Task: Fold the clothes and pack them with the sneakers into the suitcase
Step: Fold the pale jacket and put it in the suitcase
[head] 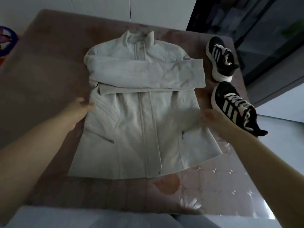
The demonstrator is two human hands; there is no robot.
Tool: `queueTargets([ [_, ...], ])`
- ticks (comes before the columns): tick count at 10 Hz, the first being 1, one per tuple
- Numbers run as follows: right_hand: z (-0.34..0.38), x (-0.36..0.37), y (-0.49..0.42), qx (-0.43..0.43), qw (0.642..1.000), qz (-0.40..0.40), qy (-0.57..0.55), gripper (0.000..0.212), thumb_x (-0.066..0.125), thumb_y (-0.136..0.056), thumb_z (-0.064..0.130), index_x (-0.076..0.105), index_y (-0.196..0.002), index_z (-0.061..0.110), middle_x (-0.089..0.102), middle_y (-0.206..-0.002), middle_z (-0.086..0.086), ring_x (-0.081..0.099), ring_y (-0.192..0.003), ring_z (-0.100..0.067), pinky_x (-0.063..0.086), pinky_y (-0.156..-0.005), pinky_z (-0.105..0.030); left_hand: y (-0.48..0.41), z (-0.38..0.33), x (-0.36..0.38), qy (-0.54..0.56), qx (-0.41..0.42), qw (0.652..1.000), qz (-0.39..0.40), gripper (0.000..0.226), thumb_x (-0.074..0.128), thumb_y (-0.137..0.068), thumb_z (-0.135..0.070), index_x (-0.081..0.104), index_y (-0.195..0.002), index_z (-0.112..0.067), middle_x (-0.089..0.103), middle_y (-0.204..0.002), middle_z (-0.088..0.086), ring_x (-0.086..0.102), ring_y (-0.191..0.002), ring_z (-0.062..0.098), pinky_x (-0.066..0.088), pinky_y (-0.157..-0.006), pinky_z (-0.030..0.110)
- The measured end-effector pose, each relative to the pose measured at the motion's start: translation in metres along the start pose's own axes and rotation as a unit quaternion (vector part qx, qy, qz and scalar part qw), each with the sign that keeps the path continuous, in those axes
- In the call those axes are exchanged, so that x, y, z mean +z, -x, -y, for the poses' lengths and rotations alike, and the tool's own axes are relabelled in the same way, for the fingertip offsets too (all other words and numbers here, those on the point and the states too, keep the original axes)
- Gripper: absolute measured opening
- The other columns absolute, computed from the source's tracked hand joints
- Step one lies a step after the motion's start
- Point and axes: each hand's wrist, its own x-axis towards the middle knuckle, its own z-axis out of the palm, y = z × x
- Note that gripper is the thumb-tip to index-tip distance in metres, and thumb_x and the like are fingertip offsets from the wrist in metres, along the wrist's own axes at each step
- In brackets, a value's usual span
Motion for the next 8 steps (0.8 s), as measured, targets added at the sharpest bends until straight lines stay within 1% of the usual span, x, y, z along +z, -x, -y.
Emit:
queueTargets([
  [1,-0.038,0.024,0.031,-0.003,1.0,-0.01,0.005,0.048,0.058,-0.086,0.007,0.044,-0.132,0.012,0.054,-0.115,-0.007,0.053,-0.109,-0.028,0.041,-0.087,-0.036,0.069,0.014,0.006,-0.032,-0.031,0.998,0.033,0.033,0.06,-0.09,-0.016,0.051,-0.12,-0.008,0.055,-0.112,0.008,0.052,-0.101,0.021,0.041,-0.092,0.037],
  [2,-0.056,0.031,0.04,0.018,0.999,-0.027,-0.025,0.034,0.058,-0.089,0.012,0.051,-0.122,0.012,0.053,-0.101,-0.002,0.05,-0.093,-0.02,0.037,-0.075,-0.029,0.095,0.039,0.005,-0.067,-0.049,0.996,0.038,0.029,0.065,-0.086,-0.021,0.057,-0.112,-0.009,0.063,-0.106,0.007,0.058,-0.094,0.02,0.045,-0.082,0.032],
  [3,-0.046,0.021,0.049,-0.001,0.998,-0.058,-0.028,0.018,0.057,-0.09,0.017,0.053,-0.077,0.005,0.047,-0.07,-0.009,0.047,-0.067,-0.025,0.043,-0.058,-0.034,0.108,0.046,0.004,-0.102,-0.028,0.994,0.02,0.025,0.066,-0.085,-0.022,0.063,-0.105,-0.007,0.067,-0.097,0.01,0.062,-0.086,0.023,0.045,-0.069,0.031],
  [4,-0.043,0.005,0.055,-0.02,0.991,-0.104,-0.078,0.025,0.058,-0.09,0.025,0.055,-0.077,0.003,0.052,-0.066,-0.014,0.05,-0.058,-0.029,0.047,-0.058,-0.039,0.115,0.042,0.0,-0.114,0.021,0.992,-0.047,0.02,0.062,-0.087,-0.019,0.063,-0.101,-0.004,0.063,-0.09,0.009,0.055,-0.077,0.02,0.036,-0.055,0.028],
  [5,-0.056,0.011,0.067,0.0,0.996,-0.085,-0.026,0.033,0.062,-0.087,0.03,0.05,-0.069,0.006,0.05,-0.061,-0.011,0.048,-0.054,-0.026,0.038,-0.052,-0.029,0.124,0.049,0.001,-0.139,0.005,0.988,-0.061,0.024,0.06,-0.089,-0.018,0.062,-0.104,0.001,0.063,-0.097,0.016,0.057,-0.085,0.026,0.033,-0.064,0.03],
  [6,-0.074,0.026,0.071,-0.014,0.995,-0.086,0.051,0.046,0.064,-0.086,0.032,0.034,-0.061,0.009,0.034,-0.056,-0.008,0.035,-0.053,-0.022,0.024,-0.051,-0.032,0.133,0.062,0.003,-0.155,-0.007,0.986,-0.067,0.024,0.063,-0.087,-0.022,0.061,-0.095,0.001,0.065,-0.095,0.021,0.06,-0.088,0.031,0.033,-0.066,0.03],
  [7,-0.077,0.027,0.08,-0.04,0.989,-0.123,0.065,0.043,0.06,-0.088,0.03,0.034,-0.062,0.008,0.034,-0.055,-0.006,0.032,-0.051,-0.021,0.024,-0.048,-0.032,0.139,0.069,0.001,-0.146,0.0,0.983,-0.114,0.027,0.065,-0.085,-0.026,0.06,-0.088,0.0,0.062,-0.084,0.017,0.059,-0.081,0.03,0.033,-0.065,0.031],
  [8,-0.083,0.032,0.086,0.005,0.99,-0.061,0.13,0.03,0.057,-0.089,0.034,0.047,-0.076,0.009,0.052,-0.068,-0.008,0.05,-0.063,-0.028,0.037,-0.055,-0.036,0.142,0.077,0.004,-0.206,-0.011,0.975,-0.08,0.034,0.062,-0.087,-0.031,0.058,-0.094,0.002,0.064,-0.094,0.022,0.059,-0.091,0.037,0.033,-0.069,0.032],
])
